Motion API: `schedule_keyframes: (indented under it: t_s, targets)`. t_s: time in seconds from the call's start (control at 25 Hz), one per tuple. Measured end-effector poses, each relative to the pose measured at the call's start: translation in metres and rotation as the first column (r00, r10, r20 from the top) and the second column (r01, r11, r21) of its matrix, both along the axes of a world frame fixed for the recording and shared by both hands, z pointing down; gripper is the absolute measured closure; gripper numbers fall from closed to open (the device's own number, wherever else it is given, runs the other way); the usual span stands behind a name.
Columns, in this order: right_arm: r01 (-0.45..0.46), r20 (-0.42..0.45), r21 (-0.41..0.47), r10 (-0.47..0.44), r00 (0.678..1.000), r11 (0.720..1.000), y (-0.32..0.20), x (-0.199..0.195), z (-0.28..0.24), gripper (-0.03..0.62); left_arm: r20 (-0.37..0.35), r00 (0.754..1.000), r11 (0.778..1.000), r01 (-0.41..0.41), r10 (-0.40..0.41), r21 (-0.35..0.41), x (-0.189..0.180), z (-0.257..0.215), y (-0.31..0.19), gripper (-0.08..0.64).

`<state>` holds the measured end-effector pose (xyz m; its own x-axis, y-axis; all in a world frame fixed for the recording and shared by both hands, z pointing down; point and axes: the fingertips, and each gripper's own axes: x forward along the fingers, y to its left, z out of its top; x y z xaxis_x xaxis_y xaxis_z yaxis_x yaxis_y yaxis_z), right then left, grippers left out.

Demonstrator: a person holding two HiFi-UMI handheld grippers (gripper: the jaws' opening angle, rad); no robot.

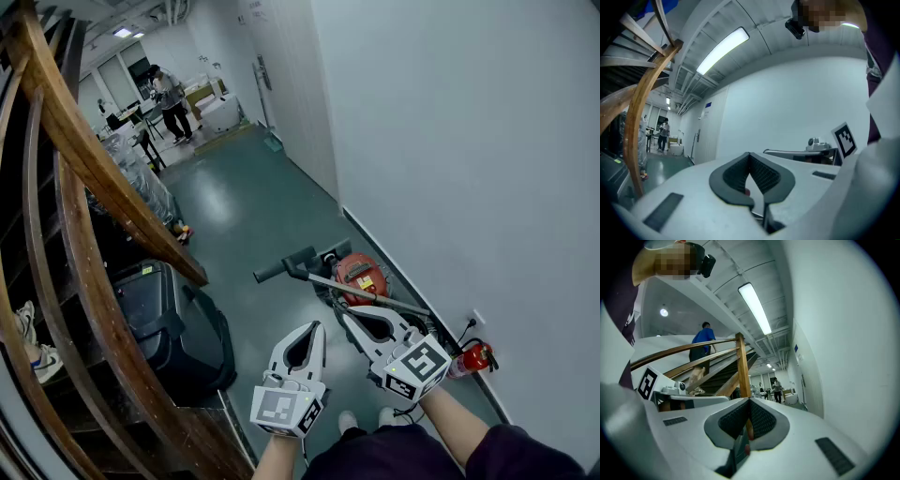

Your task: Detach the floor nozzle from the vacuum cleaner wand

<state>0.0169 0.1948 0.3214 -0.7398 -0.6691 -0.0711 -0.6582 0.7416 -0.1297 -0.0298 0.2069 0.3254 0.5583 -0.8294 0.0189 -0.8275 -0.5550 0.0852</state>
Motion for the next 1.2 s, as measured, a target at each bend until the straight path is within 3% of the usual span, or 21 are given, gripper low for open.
schedule_keyframes:
  t_s: [0.64, 1.2]
  targets:
    - [0.031, 0.016, 0.003, -0.031, 0.999, 1.000, 0.008, 0.024, 0.000, 0.575, -0.024, 0.998, 0.998, 0.064, -0.064, -0.013, 0.012, -0.001, 0.005, 0.557]
    - [0.103, 0.018, -0.048, -0.103, 0.995, 0.993, 0.024, 0.065, 0.023, 0.574, 0.002, 0.991, 0.990, 0.130, -0.130, -0.056, 0.049, 0.018, 0.013, 0.557]
